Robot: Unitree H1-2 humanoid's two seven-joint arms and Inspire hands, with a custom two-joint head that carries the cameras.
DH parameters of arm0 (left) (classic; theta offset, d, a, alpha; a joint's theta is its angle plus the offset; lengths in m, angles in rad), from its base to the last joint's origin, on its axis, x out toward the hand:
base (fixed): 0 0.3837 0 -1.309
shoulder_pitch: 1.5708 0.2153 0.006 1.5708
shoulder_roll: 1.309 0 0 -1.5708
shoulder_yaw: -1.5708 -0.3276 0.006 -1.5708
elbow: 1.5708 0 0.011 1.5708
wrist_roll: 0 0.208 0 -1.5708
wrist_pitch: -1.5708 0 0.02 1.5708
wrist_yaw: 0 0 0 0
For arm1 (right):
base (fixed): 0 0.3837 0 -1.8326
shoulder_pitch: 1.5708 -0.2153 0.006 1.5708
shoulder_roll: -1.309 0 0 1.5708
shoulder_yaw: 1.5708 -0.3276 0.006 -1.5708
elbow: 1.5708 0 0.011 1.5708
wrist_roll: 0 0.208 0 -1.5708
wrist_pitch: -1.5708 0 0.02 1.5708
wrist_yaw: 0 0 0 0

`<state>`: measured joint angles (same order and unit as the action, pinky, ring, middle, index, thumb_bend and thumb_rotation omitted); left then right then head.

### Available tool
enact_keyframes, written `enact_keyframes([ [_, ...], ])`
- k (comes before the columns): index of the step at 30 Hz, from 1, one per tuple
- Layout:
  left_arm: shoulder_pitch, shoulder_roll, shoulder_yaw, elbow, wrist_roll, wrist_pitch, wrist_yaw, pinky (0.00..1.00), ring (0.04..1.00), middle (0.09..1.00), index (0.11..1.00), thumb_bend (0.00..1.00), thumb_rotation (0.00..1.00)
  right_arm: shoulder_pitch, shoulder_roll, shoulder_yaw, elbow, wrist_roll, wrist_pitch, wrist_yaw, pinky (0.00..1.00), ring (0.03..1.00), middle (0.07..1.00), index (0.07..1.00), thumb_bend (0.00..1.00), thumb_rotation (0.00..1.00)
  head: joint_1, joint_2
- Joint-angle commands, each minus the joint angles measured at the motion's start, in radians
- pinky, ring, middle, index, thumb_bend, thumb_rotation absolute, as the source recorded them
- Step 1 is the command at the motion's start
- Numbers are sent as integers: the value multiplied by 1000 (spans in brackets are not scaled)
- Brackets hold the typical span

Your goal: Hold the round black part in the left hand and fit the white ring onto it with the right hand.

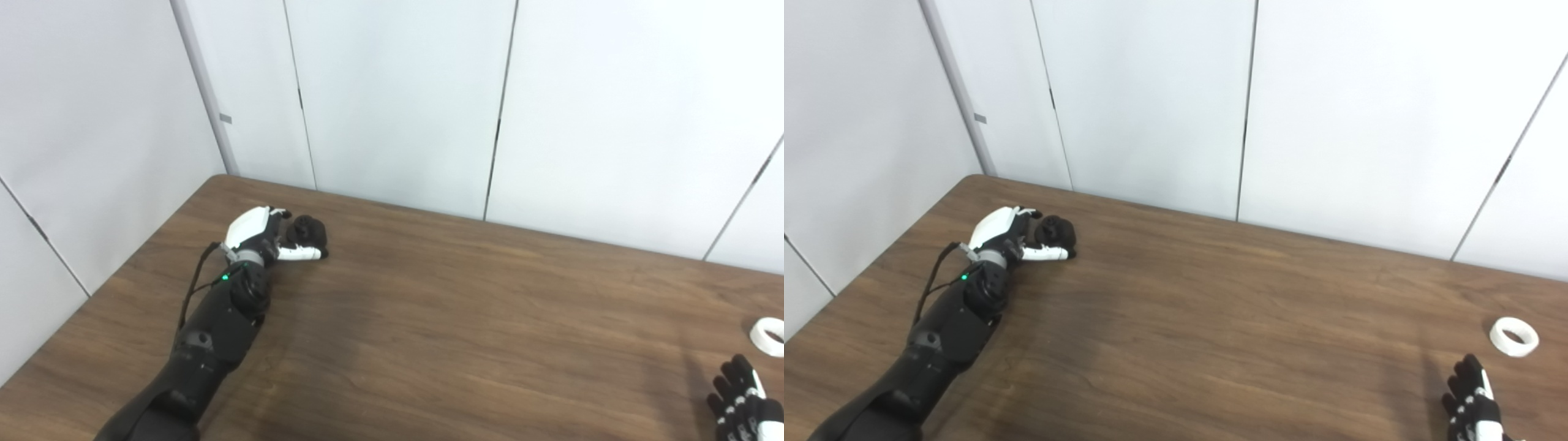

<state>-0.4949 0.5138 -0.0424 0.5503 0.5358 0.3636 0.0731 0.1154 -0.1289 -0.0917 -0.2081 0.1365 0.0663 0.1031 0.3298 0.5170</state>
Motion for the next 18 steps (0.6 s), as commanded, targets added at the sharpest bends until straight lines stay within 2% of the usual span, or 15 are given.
enact_keyframes([
  [1,-46,35,-1,-7,-4,-10,12,1000,1000,1000,875,993,461,-7,4,-1,-28,7,-14,-4,1000,1000,1000,1000,513,1000,1,1],
  [18,-48,32,-13,-19,-37,-18,-1,1000,1000,985,772,910,408,-3,6,0,-36,-2,-9,-14,1000,1000,1000,1000,486,1000,-8,6],
])
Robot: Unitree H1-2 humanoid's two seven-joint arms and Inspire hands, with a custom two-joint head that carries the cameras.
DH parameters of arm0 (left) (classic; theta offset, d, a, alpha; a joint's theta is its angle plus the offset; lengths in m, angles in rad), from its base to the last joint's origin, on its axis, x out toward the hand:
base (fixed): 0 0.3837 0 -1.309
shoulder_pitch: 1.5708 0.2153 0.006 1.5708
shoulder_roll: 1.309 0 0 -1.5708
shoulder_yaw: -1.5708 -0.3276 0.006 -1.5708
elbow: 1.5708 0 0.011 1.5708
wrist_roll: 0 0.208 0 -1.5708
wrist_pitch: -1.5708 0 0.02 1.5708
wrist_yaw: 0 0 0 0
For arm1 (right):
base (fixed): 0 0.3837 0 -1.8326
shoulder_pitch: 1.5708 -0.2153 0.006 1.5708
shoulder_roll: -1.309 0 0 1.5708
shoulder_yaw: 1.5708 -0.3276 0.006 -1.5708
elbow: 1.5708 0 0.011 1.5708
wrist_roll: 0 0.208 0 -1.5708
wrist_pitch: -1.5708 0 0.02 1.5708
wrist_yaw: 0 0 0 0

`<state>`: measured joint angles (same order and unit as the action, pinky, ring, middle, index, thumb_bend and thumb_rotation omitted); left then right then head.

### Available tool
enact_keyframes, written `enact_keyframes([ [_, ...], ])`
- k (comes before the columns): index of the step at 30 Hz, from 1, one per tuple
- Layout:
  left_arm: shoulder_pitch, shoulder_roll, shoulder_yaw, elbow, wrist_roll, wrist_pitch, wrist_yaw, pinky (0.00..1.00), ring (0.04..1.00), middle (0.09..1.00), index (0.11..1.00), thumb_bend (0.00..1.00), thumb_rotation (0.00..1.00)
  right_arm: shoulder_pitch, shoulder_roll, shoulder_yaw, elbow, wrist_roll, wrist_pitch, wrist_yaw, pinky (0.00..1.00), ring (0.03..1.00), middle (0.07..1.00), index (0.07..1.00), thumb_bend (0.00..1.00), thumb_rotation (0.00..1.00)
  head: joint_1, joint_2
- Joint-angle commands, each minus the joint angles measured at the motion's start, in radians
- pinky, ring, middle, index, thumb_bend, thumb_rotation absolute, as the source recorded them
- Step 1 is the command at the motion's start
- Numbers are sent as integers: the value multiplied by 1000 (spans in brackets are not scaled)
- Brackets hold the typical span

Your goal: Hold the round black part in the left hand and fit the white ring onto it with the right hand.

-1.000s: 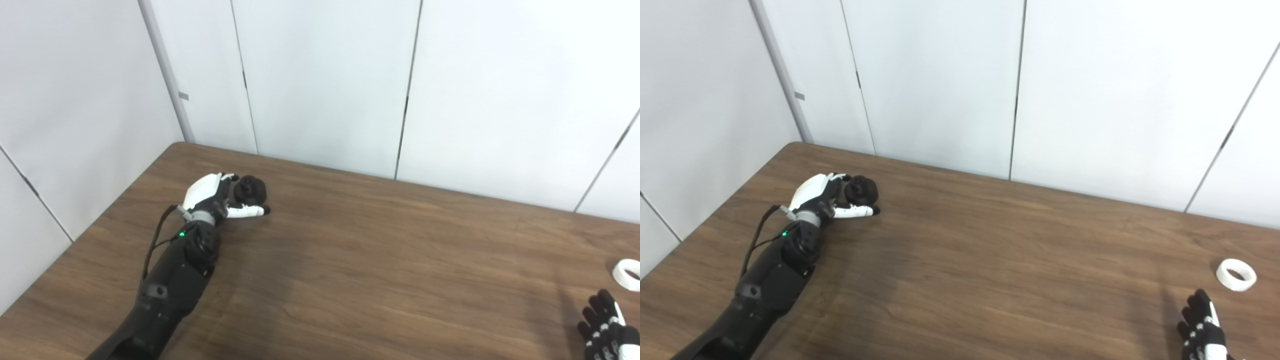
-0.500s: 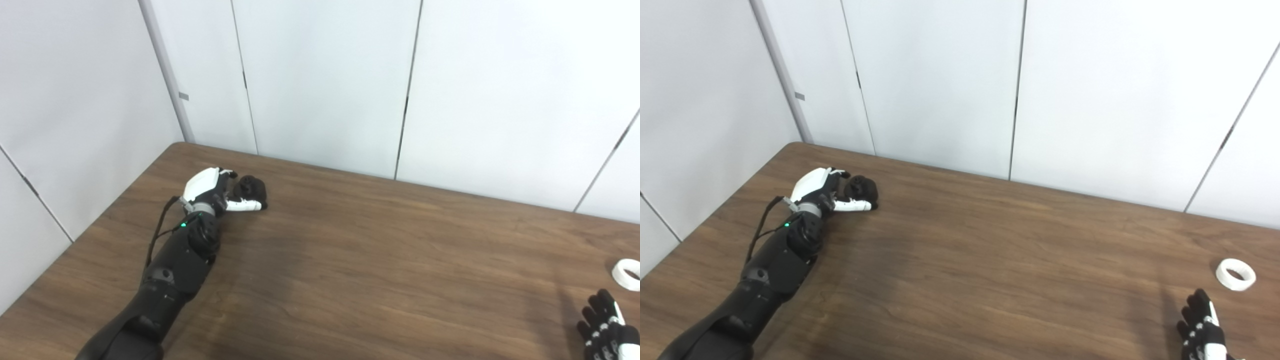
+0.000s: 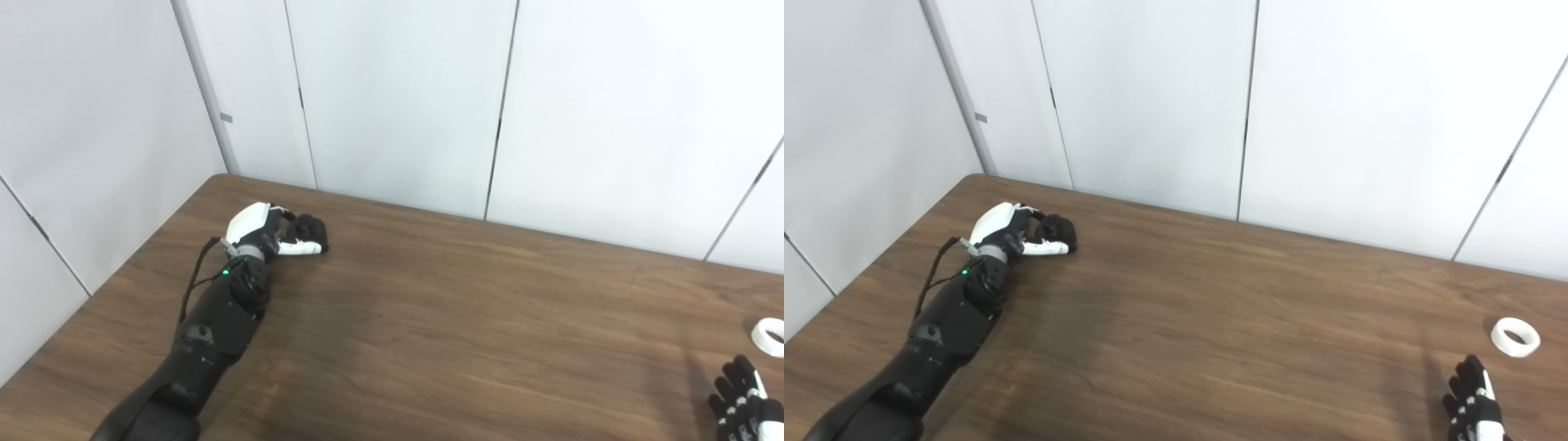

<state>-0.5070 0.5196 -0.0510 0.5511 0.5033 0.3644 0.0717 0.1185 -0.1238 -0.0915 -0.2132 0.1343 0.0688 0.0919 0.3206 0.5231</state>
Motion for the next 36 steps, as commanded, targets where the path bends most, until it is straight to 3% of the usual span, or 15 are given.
enact_keyframes([
  [1,-34,26,-5,-21,-6,-21,1,1000,1000,984,769,910,410,-6,1,0,-31,3,-11,-1,1000,1000,1000,1000,484,1000,1,0],
  [17,-26,28,-9,-31,-21,-22,-9,1000,1000,972,742,882,350,-5,-4,-2,-29,7,-18,0,1000,1000,1000,1000,468,1000,0,8],
  [23,-18,24,3,-24,-36,-43,16,1000,1000,908,603,834,212,-4,-6,-5,-29,12,-19,3,1000,1000,1000,1000,479,1000,0,10],
  [24,-16,23,4,-21,-37,-49,21,1000,1000,894,537,651,130,-4,-6,-5,-30,12,-18,2,1000,1000,1000,1000,474,1000,0,11],
  [26,-12,20,8,-19,-41,-61,33,1000,991,871,500,558,85,-3,-5,-6,-32,14,-15,1,1000,1000,1000,1000,472,1000,0,12],
  [31,-6,8,18,-5,-49,-108,86,1000,931,802,482,525,53,-1,-7,-6,-35,9,-13,0,1000,1000,1000,1000,476,1000,0,14],
  [36,-1,10,16,-7,-56,-131,87,1000,912,781,482,524,51,0,-9,-6,-37,10,-7,1,1000,1000,1000,1000,486,1000,-2,16],
])
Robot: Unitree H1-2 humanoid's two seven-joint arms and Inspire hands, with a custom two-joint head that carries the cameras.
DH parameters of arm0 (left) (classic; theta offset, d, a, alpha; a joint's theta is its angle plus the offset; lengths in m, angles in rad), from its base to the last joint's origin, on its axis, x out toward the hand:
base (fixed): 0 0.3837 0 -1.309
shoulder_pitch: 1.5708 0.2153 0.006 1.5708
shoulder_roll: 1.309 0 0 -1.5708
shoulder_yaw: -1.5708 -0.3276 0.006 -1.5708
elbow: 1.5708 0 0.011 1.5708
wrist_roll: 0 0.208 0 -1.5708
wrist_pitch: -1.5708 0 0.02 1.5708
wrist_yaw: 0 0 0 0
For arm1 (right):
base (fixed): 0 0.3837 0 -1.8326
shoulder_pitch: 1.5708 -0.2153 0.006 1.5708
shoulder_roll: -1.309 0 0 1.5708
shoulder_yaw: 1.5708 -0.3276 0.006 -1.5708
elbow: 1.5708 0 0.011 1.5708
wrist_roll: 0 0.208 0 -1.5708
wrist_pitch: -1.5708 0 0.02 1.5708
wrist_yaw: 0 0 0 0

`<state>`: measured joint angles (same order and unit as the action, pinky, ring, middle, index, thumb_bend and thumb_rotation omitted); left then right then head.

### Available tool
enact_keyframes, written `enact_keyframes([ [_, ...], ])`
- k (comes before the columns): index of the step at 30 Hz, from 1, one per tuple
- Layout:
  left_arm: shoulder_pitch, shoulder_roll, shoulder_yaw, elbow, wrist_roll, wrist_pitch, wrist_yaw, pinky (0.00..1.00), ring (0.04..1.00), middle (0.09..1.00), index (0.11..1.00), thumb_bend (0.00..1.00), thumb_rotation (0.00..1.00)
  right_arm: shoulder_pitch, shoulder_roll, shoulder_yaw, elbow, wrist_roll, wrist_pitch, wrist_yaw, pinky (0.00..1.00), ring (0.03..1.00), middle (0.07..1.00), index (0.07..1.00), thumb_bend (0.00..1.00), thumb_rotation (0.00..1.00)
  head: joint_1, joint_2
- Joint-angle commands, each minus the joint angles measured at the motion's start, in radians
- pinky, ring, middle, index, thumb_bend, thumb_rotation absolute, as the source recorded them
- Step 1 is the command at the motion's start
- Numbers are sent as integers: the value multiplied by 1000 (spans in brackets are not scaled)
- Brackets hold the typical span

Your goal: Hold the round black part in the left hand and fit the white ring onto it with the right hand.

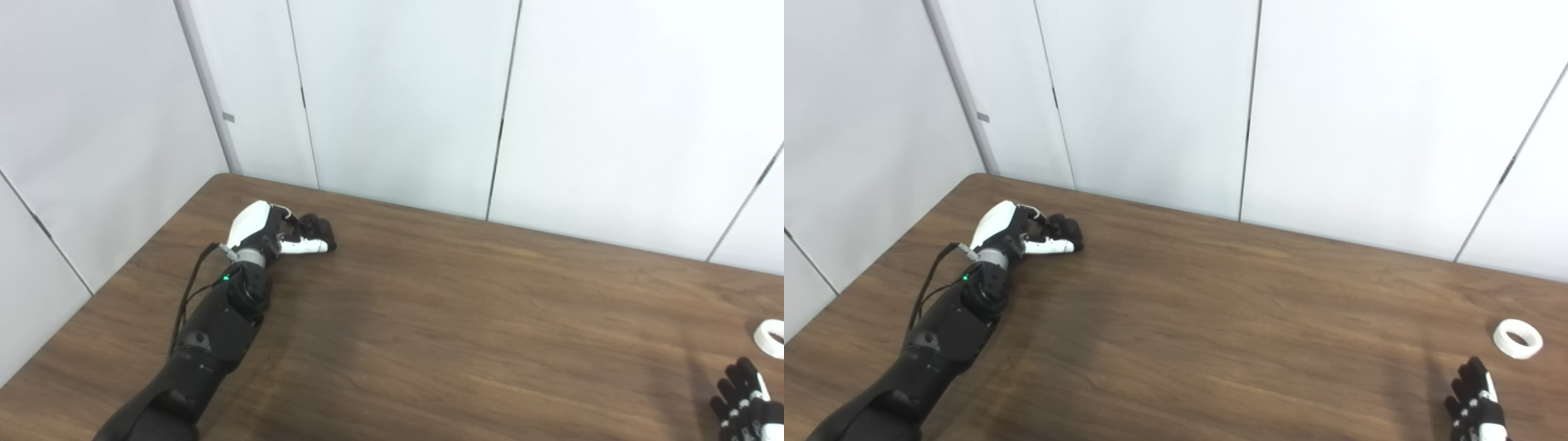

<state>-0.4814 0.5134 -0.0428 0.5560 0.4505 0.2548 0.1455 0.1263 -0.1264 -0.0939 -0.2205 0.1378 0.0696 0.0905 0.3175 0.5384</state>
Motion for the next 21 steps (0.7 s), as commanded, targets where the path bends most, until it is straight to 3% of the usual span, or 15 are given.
enact_keyframes([
  [1,-23,17,8,-22,-4,-19,11,1000,914,782,483,524,52,-8,-7,-3,-29,4,-9,2,1000,1000,1000,1000,489,1000,1,1],
  [7,7,13,0,-134,5,21,-8,1000,923,788,485,524,54,-10,-7,-2,-29,-1,-5,-2,1000,1000,1000,1000,498,1000,-3,3],
  [11,37,6,-2,-221,14,13,-8,1000,926,792,484,523,50,-13,-8,-1,-23,3,-13,3,1000,1000,1000,1000,490,1000,-4,3],
  [21,101,-1,-60,-448,130,44,-42,1000,914,798,485,523,53,-16,-4,4,-15,1,-26,5,1000,1000,1000,1000,465,1000,-27,12],
])
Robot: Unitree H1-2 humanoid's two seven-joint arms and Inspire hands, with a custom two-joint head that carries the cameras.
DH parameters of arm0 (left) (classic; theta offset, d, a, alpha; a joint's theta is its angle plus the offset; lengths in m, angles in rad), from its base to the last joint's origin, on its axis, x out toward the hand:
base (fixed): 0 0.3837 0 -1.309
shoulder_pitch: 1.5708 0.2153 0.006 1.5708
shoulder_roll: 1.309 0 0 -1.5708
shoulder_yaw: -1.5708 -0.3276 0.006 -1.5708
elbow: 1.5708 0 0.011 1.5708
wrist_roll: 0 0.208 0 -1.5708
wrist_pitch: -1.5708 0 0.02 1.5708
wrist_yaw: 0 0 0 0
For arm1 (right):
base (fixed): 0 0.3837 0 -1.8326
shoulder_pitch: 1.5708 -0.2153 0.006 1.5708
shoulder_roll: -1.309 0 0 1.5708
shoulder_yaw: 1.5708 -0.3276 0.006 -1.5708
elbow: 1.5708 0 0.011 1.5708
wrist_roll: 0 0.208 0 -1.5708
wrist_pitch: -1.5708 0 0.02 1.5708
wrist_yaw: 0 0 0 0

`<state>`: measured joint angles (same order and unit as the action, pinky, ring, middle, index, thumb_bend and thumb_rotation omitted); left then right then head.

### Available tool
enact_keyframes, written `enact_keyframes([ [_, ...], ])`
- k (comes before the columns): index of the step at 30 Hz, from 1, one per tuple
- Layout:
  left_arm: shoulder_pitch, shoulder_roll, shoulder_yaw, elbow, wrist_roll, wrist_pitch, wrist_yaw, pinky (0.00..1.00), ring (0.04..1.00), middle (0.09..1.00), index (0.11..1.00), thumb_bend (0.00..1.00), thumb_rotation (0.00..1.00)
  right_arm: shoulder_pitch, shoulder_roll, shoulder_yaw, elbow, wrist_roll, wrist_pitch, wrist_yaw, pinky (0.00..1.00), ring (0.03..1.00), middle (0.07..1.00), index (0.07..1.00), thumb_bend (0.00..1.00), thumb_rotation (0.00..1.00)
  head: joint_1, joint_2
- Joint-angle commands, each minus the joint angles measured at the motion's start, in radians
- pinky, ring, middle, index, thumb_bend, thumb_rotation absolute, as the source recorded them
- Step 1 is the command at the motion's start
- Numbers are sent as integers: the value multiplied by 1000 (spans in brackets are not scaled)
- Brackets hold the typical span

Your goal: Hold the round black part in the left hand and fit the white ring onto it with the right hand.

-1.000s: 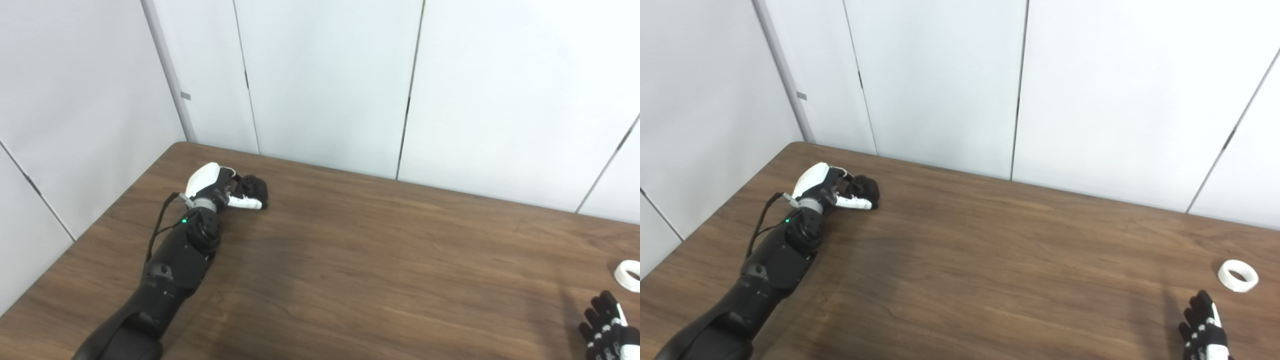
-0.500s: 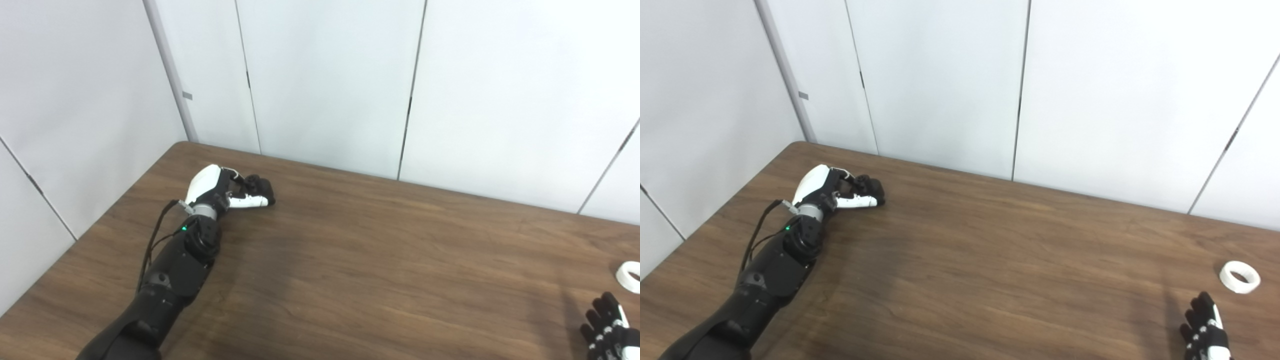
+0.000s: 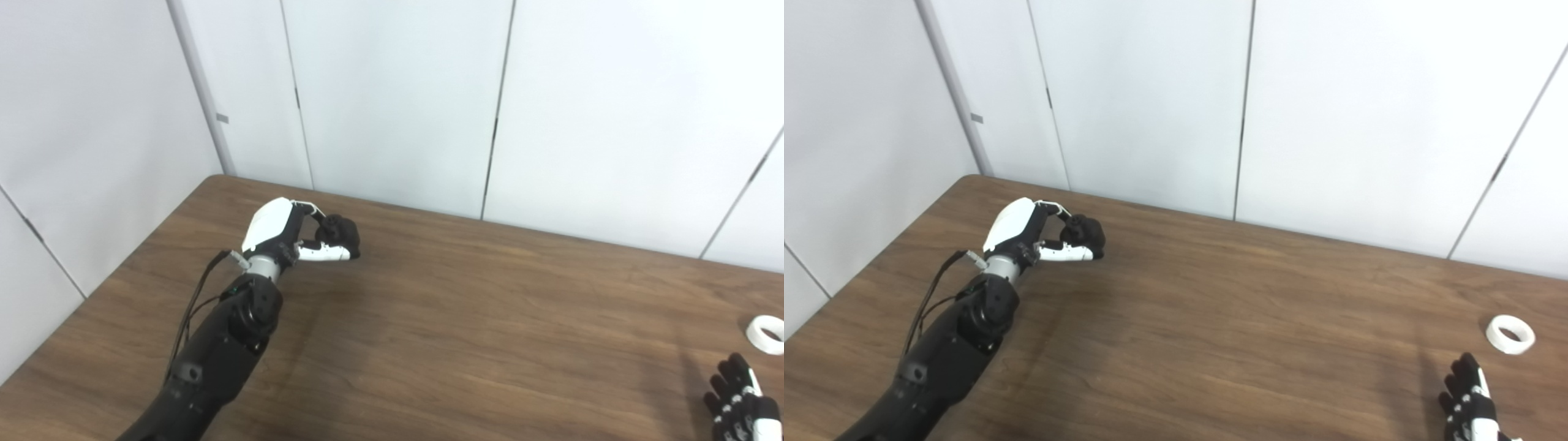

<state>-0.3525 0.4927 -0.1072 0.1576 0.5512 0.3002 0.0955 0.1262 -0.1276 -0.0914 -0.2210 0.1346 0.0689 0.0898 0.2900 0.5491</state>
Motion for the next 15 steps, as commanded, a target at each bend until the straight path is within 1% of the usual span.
enact_keyframes([
  [1,-21,16,-1,-74,41,1,3,1000,909,796,485,523,53,-18,-2,2,-11,6,-28,6,1000,1000,1000,1000,462,1000,-2,1],
  [4,-2,12,-17,-137,75,4,-20,1000,901,794,486,523,54,-19,0,4,-8,2,-29,4,1000,1000,1000,1000,462,1000,-16,5],
  [7,24,2,-32,-211,97,-17,-35,1000,905,796,486,523,53,-19,2,7,-5,-5,-31,2,1000,1000,1000,1000,466,1000,-32,8],
  [9,39,-7,-41,-258,115,-19,-47,1000,909,803,485,524,55,-19,3,8,-1,-7,-38,2,1000,1000,1000,1000,460,1000,-40,9],
  [12,63,-37,-42,-332,117,-3,-79,1000,925,812,484,525,55,-21,4,9,6,-16,-50,-1,1000,1000,1000,1000,453,1000,-62,15],
  [15,97,-81,-59,-393,145,-13,-86,1000,934,809,484,524,53,-24,9,7,8,-14,-45,-7,1000,1000,999,1000,470,1000,-76,21],
])
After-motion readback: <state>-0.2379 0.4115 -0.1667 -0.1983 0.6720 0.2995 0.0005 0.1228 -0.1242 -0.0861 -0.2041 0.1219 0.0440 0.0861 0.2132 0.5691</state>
